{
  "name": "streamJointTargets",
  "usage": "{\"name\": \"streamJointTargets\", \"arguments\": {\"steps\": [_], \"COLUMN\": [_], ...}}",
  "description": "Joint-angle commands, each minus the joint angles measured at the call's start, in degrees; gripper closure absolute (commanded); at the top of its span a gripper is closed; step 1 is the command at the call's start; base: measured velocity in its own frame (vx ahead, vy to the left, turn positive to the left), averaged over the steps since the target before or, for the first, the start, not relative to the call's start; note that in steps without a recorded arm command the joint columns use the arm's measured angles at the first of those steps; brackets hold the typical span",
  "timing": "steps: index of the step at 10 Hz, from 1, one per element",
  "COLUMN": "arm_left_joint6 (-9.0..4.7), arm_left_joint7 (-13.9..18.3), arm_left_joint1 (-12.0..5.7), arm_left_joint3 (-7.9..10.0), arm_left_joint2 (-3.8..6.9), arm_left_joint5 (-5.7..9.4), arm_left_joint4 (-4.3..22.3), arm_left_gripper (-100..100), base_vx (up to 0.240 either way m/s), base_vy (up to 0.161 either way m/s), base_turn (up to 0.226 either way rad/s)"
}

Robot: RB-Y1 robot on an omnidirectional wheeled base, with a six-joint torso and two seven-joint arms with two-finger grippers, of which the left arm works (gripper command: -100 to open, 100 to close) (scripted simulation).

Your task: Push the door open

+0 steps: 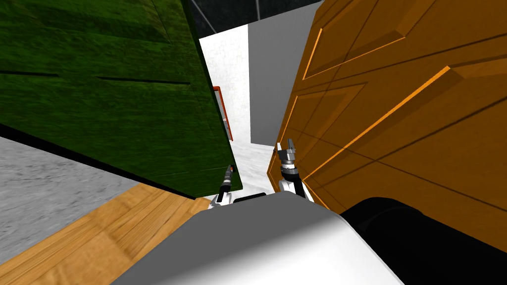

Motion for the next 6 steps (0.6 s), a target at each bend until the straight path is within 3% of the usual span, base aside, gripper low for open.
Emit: {"name": "streamJointTargets", "arguments": {"steps": [1, 6], "arm_left_joint6": [0.02, 0.02], "arm_left_joint7": [0.01, 0.01], "arm_left_joint1": [-0.01, -0.01], "arm_left_joint3": [0.00, 0.00], "arm_left_joint2": [0.04, 0.04], "arm_left_joint5": [0.00, 0.00], "arm_left_joint4": [0.06, 0.06], "arm_left_gripper": [100, 100], "base_vx": [-0.017, -0.016], "base_vy": [0.000, 0.002], "base_turn": [0.007, -0.003]}}
